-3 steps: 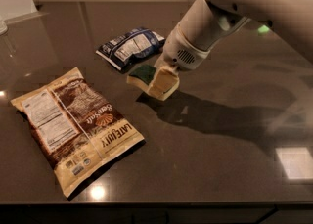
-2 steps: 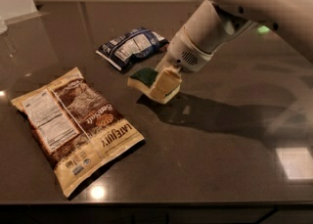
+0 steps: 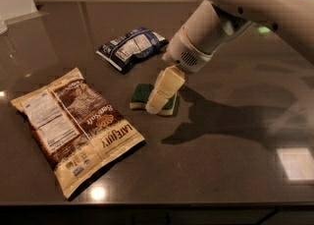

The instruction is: Move sponge near brown chip bag

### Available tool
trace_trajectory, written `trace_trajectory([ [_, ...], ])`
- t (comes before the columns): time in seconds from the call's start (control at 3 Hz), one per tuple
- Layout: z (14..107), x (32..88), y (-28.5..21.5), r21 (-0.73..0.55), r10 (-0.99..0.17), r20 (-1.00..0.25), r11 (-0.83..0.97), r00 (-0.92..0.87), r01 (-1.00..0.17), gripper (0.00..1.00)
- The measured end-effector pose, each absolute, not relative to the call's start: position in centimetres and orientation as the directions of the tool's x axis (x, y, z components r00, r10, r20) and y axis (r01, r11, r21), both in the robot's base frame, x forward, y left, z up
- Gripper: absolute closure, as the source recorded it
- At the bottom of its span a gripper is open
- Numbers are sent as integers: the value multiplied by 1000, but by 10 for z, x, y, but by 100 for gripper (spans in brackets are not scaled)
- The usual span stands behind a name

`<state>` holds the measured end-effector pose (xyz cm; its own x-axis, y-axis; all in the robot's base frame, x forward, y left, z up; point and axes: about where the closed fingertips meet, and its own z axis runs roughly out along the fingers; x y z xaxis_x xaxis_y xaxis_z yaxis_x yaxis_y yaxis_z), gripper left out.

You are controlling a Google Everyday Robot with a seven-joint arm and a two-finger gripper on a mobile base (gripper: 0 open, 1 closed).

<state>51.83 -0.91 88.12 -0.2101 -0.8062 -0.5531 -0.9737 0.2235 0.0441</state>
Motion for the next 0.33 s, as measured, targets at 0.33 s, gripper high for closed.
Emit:
trace_trajectory([
  [0.33,881,518,-9,44,-806,-553,223,-210,-974,0],
])
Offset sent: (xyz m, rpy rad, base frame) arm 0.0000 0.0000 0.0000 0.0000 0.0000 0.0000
